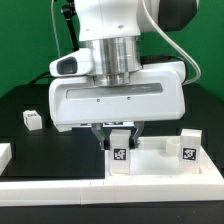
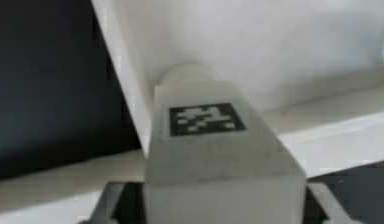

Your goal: Assemble square table

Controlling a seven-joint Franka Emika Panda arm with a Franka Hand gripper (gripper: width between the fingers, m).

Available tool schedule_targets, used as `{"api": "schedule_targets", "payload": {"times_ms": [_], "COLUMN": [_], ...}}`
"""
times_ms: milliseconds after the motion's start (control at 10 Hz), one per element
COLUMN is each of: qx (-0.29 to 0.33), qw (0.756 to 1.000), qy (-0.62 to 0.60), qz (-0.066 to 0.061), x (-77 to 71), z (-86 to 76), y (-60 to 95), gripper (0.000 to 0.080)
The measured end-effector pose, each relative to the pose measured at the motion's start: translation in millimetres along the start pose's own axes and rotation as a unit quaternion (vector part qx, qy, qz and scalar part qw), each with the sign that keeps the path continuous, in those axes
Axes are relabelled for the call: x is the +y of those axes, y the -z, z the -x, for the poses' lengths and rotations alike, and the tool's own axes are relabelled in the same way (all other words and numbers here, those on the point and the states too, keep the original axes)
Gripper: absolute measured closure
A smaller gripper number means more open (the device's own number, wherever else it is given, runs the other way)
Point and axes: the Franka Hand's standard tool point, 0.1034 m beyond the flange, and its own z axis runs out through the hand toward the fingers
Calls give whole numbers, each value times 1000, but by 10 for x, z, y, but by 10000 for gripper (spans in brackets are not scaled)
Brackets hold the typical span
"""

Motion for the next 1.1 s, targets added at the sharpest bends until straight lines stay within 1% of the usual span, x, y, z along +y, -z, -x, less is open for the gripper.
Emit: {"api": "schedule_targets", "payload": {"times_ms": [200, 300, 400, 500, 600, 700, 800, 900, 1000, 1100], "qx": [0, 0, -3, -9, -22, -33, -37, -39, -40, -40], "qw": [997, 987, 967, 935, 902, 870, 847, 830, 809, 816], "qy": [-79, -162, -254, -353, -432, -490, -529, -555, -586, -576], "qz": [1, 3, -2, -9, -19, -29, -36, -34, -31, -31], "x": [17, 35, 61, 89, 105, 119, 122, 118, 90, 90], "z": [-1, 6, 7, 9, 19, 26, 40, 48, 63, 64], "y": [-5, -10, -12, -9, -5, -4, -9, -14, -20, -20], "gripper": [505, 505, 505, 505, 505, 505, 505, 505, 505, 505]}}
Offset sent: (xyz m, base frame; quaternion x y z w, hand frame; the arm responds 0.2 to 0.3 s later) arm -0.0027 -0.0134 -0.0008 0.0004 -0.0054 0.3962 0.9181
